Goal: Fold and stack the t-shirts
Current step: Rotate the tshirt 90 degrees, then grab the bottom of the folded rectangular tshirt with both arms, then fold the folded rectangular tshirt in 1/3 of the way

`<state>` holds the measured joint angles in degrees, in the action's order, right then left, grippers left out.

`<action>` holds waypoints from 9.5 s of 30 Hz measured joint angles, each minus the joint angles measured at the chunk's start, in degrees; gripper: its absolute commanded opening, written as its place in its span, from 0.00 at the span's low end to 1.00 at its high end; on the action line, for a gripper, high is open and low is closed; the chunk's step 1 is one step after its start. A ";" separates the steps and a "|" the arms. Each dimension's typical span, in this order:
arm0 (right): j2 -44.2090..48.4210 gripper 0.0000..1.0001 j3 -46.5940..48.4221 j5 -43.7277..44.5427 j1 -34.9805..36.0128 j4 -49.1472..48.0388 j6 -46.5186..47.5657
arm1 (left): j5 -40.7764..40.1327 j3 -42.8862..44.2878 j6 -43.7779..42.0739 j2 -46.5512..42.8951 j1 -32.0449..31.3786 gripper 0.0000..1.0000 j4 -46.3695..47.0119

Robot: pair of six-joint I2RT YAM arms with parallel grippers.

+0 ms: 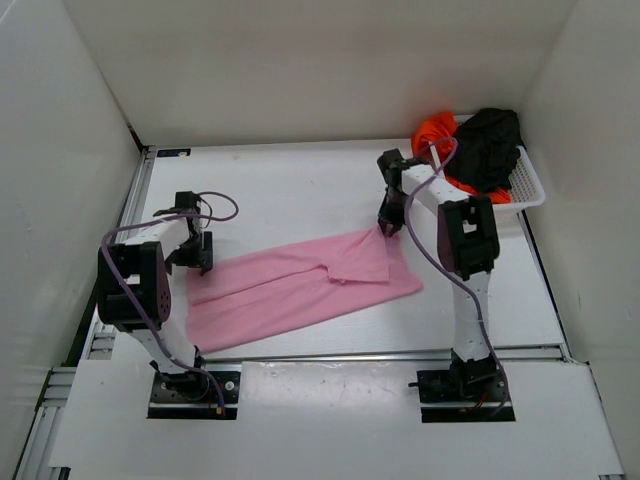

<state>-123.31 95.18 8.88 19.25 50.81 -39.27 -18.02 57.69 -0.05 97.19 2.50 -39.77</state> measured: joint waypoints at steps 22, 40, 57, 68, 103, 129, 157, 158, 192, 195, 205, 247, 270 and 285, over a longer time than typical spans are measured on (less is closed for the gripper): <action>10.23 0.35 7.98 0.48 -0.98 -6.12 -0.76 | 7.23 1.38 0.02 -6.08 5.25 0.99 -6.12; 14.80 0.34 -24.09 -8.22 -3.54 -13.27 -15.30 | 11.28 0.59 0.04 -13.11 13.97 0.99 -7.67; -22.60 0.32 37.53 -5.95 -2.40 -17.31 -19.17 | 15.34 -3.37 0.04 -14.34 14.64 0.99 -9.88; -15.30 0.41 27.08 -1.68 -2.40 -23.71 -12.57 | 20.96 -2.34 0.04 -9.42 12.33 0.99 -10.60; 42.51 0.57 -54.53 -5.60 43.71 -39.15 -47.60 | 16.31 -4.61 0.04 -50.23 15.43 0.99 -15.23; 21.38 0.00 -46.66 -8.94 51.71 -52.83 -68.63 | 14.23 -4.07 0.02 -56.15 14.36 0.99 -21.51; 55.10 0.53 -67.78 -15.23 24.63 -36.83 -26.36 | 17.14 -1.27 0.04 -31.15 -39.12 0.94 -19.37; 55.52 0.53 -67.14 -15.52 24.65 -36.09 -24.94 | 16.00 -1.14 -0.02 -31.54 -39.82 0.97 -18.67; 59.21 0.55 -66.64 -8.61 33.00 -31.21 -23.50 | 45.48 -25.24 0.59 -26.10 -26.51 0.85 3.21; 58.16 0.55 -66.64 -8.26 33.55 -31.21 -23.80 | 46.49 -22.80 0.90 -21.99 -26.49 0.81 4.04; 55.01 0.55 -66.60 -8.24 34.56 -32.52 -25.27 | 47.82 -23.82 1.03 -20.85 -26.21 0.64 7.34; 46.40 0.00 -49.44 -11.23 32.70 -25.00 -17.25 | 44.09 -17.55 0.87 -19.56 -26.21 0.10 3.78; 13.99 0.00 -4.59 -22.34 6.88 -13.44 7.80 | 31.17 20.94 0.46 3.61 -22.51 0.10 -2.67; 0.20 0.00 3.93 -27.63 2.91 -12.04 8.28 | 39.56 37.11 0.48 23.12 -16.02 0.10 -7.65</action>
<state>-123.11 99.11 -18.74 22.15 38.76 -30.98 21.54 94.80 0.43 120.31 -13.52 -47.42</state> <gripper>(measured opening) 0.004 0.112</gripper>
